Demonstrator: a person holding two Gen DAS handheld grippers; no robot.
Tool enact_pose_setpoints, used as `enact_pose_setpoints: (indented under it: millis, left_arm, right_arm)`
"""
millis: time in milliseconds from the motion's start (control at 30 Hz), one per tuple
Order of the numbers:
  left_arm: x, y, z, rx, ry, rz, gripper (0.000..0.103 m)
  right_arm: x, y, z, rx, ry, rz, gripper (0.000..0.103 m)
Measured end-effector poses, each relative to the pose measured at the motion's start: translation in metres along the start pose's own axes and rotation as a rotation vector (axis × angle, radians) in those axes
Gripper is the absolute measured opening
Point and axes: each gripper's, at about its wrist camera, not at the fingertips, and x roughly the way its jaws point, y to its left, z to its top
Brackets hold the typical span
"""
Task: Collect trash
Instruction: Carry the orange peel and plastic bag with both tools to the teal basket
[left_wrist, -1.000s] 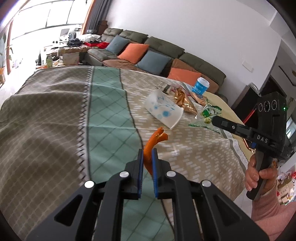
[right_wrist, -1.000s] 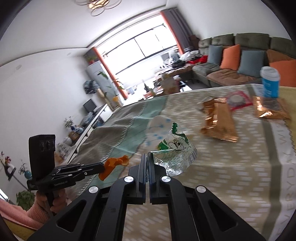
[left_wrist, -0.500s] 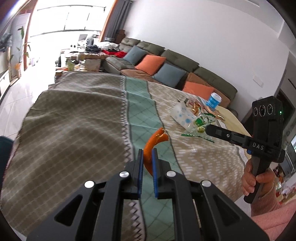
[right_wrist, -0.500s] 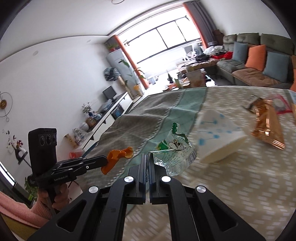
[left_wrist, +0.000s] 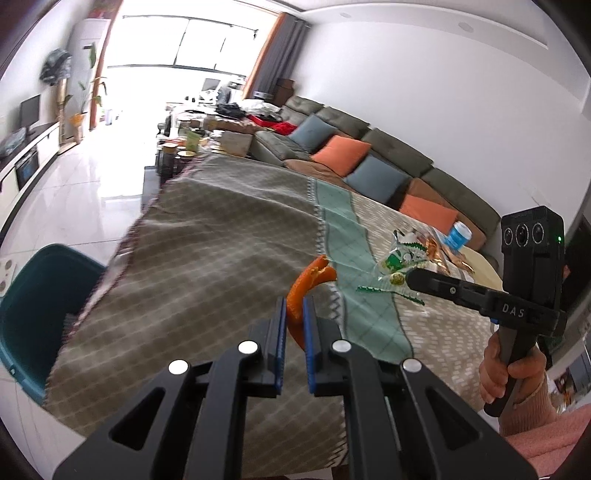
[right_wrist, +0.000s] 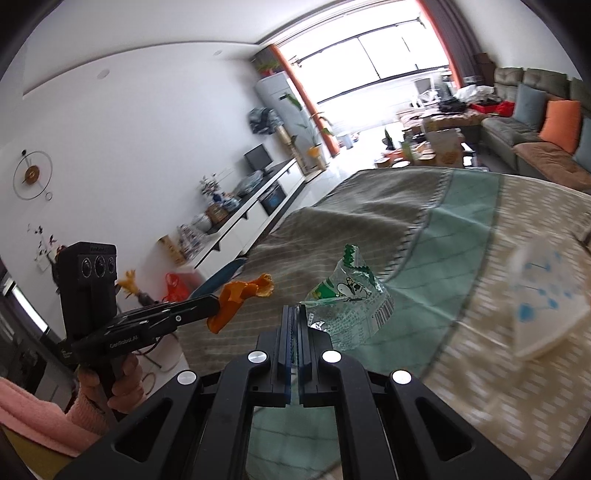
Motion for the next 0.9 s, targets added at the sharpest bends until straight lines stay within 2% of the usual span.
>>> enact_pose_setpoints:
  millis: [433, 900]
  left_arm:
    - [-0.046, 0.056, -0.004, -0.096, -0.083, 0.111, 0.01]
    - [-0.083, 0.106, -0.008, -0.172, -0.143, 0.22, 0.01]
  right_arm:
    - [0.057, 0.048, 0.015, -0.097, 0.091, 0.127, 0.003]
    - [0.106, 0.09, 0.028, -0.176, 0.166, 0.214, 0.003]
